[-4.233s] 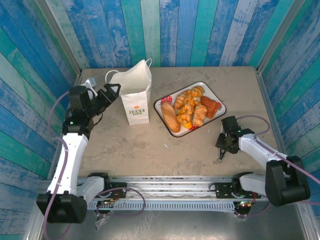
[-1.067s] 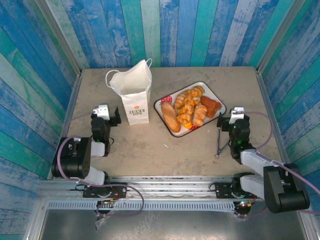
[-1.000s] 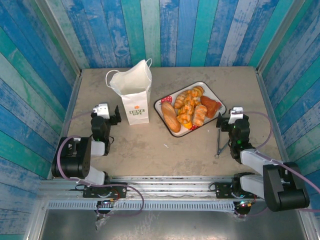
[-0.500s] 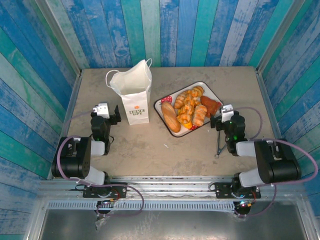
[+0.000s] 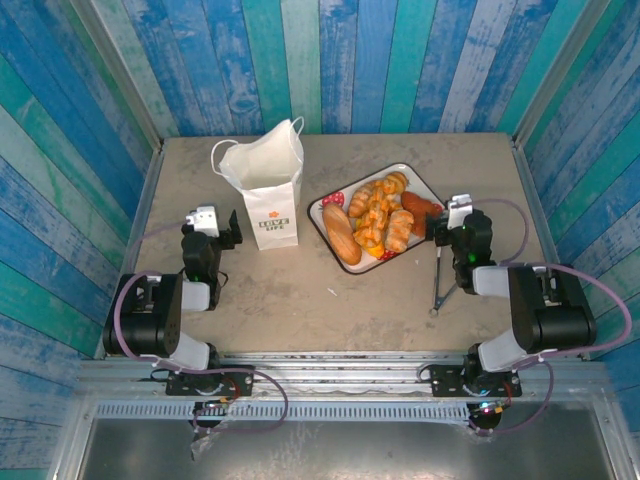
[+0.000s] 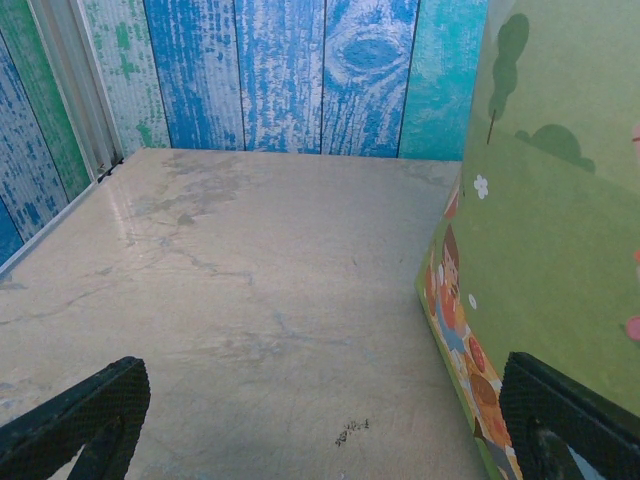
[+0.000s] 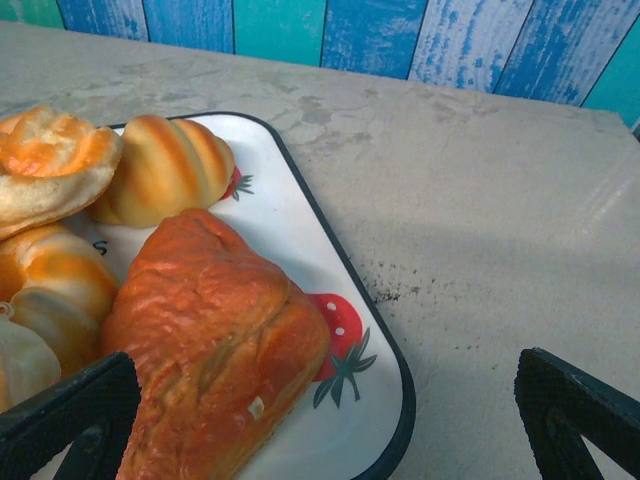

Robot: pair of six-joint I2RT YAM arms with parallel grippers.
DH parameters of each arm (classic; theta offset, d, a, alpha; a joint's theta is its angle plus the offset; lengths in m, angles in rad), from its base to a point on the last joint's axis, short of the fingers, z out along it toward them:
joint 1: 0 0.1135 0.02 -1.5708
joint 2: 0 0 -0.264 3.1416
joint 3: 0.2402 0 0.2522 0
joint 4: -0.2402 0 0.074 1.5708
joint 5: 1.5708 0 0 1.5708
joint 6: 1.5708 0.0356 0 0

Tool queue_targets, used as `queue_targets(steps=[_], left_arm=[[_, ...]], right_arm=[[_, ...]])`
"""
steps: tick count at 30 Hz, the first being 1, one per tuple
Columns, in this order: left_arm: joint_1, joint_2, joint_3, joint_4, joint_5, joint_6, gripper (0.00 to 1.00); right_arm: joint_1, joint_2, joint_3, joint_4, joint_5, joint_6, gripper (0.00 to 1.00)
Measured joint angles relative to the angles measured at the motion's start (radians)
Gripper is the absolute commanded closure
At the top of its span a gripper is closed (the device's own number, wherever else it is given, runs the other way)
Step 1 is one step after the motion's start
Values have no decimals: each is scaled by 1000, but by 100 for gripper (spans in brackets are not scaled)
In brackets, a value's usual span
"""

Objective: Take the fake bread out of the paper bag

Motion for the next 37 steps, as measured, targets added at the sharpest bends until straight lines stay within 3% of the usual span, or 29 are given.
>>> queue_targets(steps=[37], left_arm=[[0,0,0,0,0,0,6]], right_arm=[[-6,0,0,-12,-39,0,0]])
